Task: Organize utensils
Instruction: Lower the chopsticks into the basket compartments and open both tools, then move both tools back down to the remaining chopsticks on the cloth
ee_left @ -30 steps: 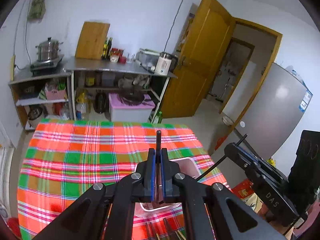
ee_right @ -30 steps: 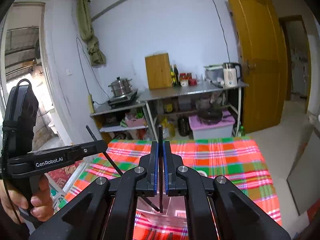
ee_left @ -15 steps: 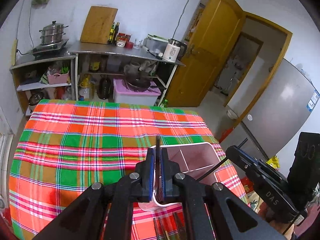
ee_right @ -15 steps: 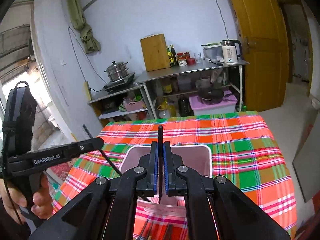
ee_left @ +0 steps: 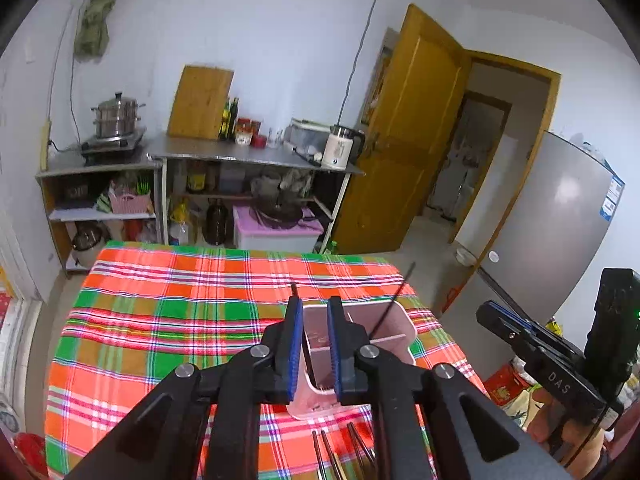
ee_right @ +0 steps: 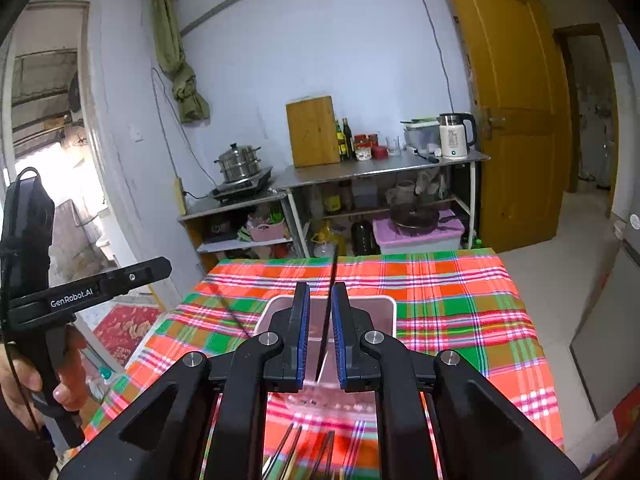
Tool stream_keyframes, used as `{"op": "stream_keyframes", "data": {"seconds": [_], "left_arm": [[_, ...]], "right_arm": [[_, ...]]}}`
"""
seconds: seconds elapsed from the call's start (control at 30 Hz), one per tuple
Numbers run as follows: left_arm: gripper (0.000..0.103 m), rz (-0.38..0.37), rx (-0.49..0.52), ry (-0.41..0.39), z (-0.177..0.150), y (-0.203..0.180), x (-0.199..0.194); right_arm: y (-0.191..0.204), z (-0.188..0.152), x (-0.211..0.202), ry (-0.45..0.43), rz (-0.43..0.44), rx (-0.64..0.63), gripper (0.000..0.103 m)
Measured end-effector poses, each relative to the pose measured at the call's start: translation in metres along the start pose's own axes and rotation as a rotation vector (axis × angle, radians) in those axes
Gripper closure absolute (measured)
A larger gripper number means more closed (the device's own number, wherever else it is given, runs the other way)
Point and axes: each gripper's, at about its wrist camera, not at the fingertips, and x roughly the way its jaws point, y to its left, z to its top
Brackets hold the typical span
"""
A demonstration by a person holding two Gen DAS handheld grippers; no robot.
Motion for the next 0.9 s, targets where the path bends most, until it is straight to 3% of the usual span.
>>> {"op": "stream_keyframes", "data": {"seconds": [0.23, 0.37, 0.67, 0.9], "left_arm": [[0.091, -0.022, 0.026, -0.027, -0.04, -0.015, -0.042], [0.091, -0.034, 0.031, -0.004, -0.074, -0.02, -0.051], [0.091, -0.03, 0.013, 0.064, -0.141, -0.018, -0.056], [0.091, -0.02, -0.001, 0.119, -0.168, -0.011, -0.049]], "right_arm": [[0.003, -0.028, -0.041, -0.019, -0.013, -0.008, 0.092], [0.001, -0.048, -0.059, -0.005, -0.02, 0.008, 0.092], [-0.001, -0.092, -0.074, 0.071, -0.008, 0.031, 0.092], [-0.003, -0.12, -0.068, 0.129, -0.008, 0.049, 0.092]]}}
